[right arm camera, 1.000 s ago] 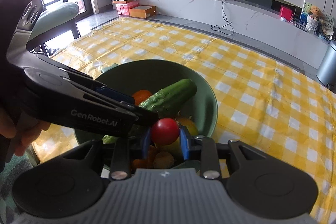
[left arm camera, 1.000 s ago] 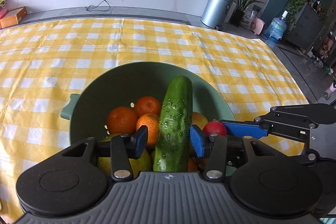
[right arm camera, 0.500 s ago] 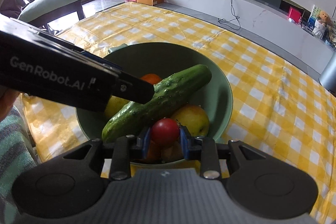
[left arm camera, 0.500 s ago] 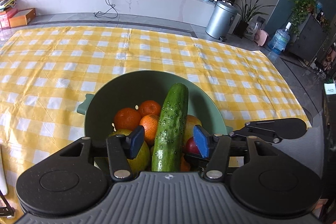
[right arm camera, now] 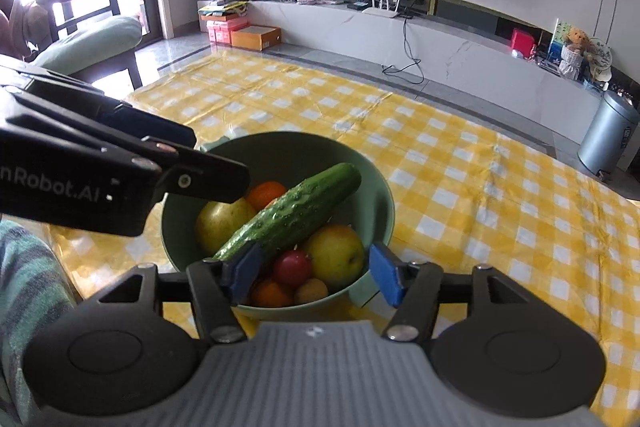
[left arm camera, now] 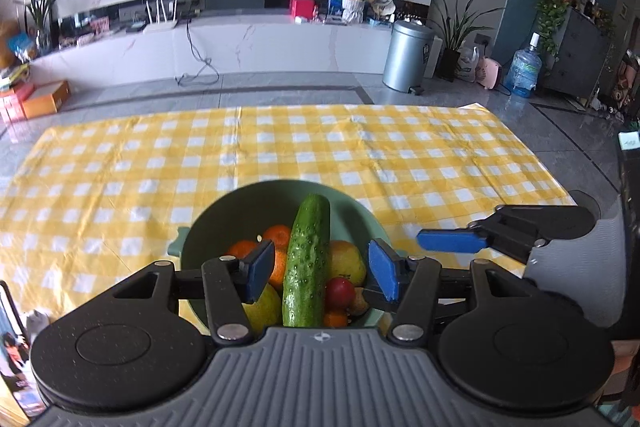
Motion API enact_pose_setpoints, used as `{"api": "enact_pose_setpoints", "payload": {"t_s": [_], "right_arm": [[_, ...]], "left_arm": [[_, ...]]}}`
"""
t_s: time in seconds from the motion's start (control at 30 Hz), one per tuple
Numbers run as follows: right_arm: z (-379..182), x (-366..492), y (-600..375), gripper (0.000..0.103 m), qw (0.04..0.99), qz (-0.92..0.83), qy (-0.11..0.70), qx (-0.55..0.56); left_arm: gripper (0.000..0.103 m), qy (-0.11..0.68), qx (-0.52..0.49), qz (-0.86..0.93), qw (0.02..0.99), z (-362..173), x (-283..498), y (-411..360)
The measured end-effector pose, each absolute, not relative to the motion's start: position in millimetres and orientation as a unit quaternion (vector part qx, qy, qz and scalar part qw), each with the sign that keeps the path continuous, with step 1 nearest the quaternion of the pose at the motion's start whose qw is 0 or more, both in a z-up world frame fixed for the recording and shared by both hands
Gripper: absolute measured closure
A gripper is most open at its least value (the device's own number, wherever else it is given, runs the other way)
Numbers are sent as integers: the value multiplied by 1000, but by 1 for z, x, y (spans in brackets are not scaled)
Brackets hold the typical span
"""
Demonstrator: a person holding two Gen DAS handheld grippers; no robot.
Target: Organize fruits
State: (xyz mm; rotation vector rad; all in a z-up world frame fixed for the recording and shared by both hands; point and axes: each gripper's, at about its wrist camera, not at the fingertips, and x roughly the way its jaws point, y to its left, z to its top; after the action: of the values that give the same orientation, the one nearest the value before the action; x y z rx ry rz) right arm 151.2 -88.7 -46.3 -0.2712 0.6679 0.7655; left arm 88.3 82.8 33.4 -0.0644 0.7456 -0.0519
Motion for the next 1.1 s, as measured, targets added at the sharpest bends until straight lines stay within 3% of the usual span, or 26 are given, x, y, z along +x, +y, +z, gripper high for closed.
{"api": "enact_pose_setpoints", "payload": {"t_s": [0.2,0.43,0.67,0.73,0.9,1.1], "right_arm": [[-14,124,-124,28,898,329,285,-68],[2,88,-160,17,927,283,245,-35],[2,64,-184,15,944,240,228,5],[0,56,-187,14,948,231,220,12],[-12,45,-186,8,955,209,208,9],[-30,47,-177,7,953,205,225,-7]], "left_arm": [[36,325,46,-13,945,54,60,57],[36,282,43,5,959,65,27,52],[35,260,2,36,965,51,7,57],[25,257,1,50,965,46,6,56],[17,259,20,78,962,35,2,53],[17,277,13,80,957,18,9,54]]}}
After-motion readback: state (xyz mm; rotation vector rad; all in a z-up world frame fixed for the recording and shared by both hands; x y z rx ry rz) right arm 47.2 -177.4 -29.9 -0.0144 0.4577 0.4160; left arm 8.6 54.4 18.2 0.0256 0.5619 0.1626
